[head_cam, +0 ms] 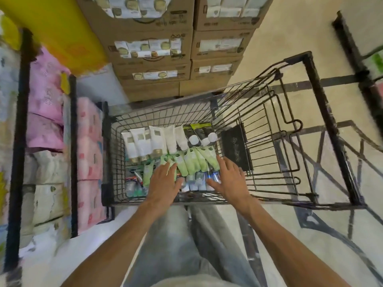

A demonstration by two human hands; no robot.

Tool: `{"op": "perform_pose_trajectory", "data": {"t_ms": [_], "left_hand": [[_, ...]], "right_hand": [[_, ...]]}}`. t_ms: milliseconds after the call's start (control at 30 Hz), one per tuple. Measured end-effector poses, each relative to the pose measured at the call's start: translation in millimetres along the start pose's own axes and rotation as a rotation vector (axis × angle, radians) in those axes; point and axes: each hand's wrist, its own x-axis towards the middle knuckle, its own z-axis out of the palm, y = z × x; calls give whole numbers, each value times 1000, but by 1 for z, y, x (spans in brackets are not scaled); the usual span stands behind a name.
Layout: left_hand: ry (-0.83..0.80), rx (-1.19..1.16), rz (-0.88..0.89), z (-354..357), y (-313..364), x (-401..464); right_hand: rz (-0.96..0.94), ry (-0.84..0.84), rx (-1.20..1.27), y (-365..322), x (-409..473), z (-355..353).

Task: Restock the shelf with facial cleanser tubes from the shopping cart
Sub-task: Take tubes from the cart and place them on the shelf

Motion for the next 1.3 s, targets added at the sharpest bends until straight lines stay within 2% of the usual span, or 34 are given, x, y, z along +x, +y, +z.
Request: {"op": "perform_pose_trajectory", "data": {"t_ms": [233, 467, 633, 900, 1033, 1133, 1300], "left_hand": [[-73, -32, -94, 41, -16, 52], [-106, -128, -111, 103, -22, 108], [-59, -275, -152, 133, -18, 135], [17, -335, -103, 165, -26, 157], [58, -343, -88, 163, -20, 160], [53, -396, -91, 161, -13, 167], [17, -511, -103, 161, 3, 177]], "right_hand": [[16, -112, 6, 23, 61, 45], [82, -185, 7, 55, 116, 107], [123, -224, 45, 70, 155, 148], [239, -201, 56, 73, 204, 178], [290, -290, 0, 75, 211, 188], [343, -279, 96, 83, 211, 195], [453, -348, 396, 87, 207, 183]]}}
